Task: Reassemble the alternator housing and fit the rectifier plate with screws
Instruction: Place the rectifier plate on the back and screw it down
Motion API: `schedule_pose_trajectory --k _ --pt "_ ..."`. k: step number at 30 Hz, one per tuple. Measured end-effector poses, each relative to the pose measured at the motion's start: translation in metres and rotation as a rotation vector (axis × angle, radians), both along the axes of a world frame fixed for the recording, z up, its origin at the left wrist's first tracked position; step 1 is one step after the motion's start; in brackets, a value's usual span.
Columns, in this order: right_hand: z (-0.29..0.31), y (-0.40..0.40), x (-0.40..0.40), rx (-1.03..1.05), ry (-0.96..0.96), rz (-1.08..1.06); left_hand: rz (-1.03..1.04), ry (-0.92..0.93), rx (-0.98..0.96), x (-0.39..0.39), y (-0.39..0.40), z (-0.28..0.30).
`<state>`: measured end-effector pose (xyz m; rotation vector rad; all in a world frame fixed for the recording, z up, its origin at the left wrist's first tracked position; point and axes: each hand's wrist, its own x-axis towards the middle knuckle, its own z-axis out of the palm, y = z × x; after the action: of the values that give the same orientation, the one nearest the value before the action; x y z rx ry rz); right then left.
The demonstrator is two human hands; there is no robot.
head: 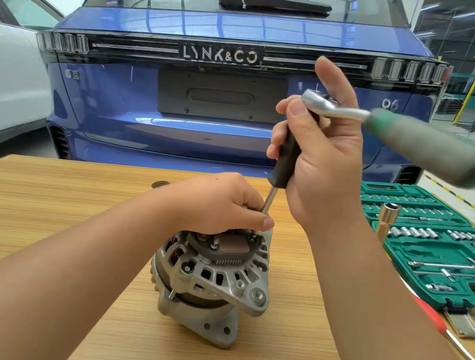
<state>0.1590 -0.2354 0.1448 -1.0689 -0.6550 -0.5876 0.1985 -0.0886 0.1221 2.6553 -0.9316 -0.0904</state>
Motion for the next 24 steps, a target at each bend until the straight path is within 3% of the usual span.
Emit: schedule_pose_trajectory --k 9,17,21,24 --pt "-0.003 -0.011 0.001 0.104 0.080 0.408 0.028 0.006 -0.012 -0.001 0.000 -0.001" --pt "0.005 -0.004 -0.002 0.113 0.207 0.342 0.005 0.015 -0.020 -0.003 0.002 0.000" --pt "0.008 -0.004 0.000 0.167 0.321 -0.042 -0.003 -0.015 0.028 -0.005 -0.003 0.002" --pt "0.009 -0.009 0.001 0.161 0.409 0.059 -0.013 -0.027 0.017 -0.003 -0.004 0.002"
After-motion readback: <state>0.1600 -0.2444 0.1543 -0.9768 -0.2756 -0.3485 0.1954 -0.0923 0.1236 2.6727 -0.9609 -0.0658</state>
